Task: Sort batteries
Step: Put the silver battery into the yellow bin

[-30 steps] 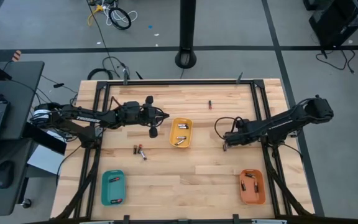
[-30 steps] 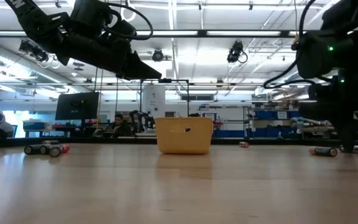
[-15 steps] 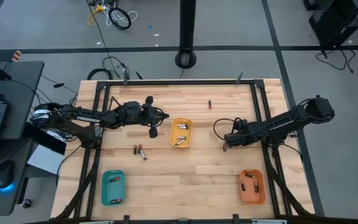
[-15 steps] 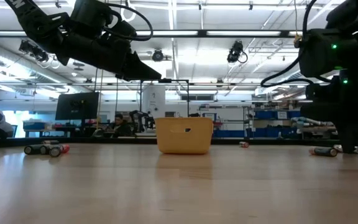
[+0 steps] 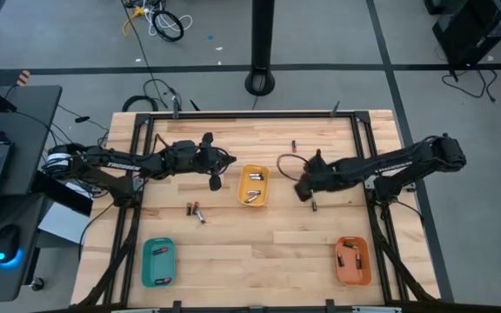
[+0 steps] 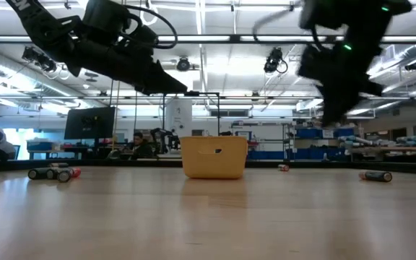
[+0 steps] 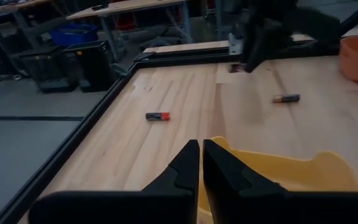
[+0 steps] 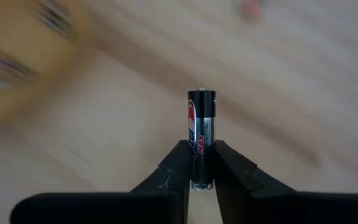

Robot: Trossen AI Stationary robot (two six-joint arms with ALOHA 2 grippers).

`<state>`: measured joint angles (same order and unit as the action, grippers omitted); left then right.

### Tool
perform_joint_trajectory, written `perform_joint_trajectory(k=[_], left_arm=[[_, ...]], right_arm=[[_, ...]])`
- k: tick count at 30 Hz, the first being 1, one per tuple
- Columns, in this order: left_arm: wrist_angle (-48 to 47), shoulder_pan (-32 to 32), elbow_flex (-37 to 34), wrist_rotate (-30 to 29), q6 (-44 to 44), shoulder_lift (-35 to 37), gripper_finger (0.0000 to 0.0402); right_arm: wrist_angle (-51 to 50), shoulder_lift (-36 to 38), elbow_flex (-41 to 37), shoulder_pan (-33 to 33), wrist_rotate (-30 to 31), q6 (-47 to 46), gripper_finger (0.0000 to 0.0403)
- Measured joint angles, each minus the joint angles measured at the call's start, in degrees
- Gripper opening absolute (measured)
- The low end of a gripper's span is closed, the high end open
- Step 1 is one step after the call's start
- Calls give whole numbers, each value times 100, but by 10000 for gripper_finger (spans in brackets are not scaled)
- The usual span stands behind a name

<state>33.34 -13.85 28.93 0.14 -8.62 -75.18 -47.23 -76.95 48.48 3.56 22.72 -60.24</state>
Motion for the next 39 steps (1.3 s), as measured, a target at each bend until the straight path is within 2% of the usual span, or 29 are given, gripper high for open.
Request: perform_joint_trajectory(k=[3, 6, 9, 18, 22, 26, 39], left_arm=[[55, -79, 0, 276, 24, 0, 24], [117, -150, 0, 331, 7, 0, 18], [210, -258, 0, 337, 4, 0, 17], [170, -411, -2, 361, -12, 246, 16], [25, -414, 2, 359, -25, 511, 16], [-175, -415, 2, 361, -31, 804, 16], [-696, -420, -7, 308, -101, 1086, 16]], right_arm=[[873, -118, 304, -287, -5, 1073, 59], [1695, -449, 551, -533, -406, 1989, 59], [2075, -946, 909, -687, -653, 2609, 59], [1801, -2464, 2484, -748, -1496, 4136, 59], [1490, -2984, 2899, -779, -1689, 4696, 59], [1376, -3358, 3023, -836, -1832, 5011, 59], [1391, -3713, 2973, -1013, -1968, 5618, 59]])
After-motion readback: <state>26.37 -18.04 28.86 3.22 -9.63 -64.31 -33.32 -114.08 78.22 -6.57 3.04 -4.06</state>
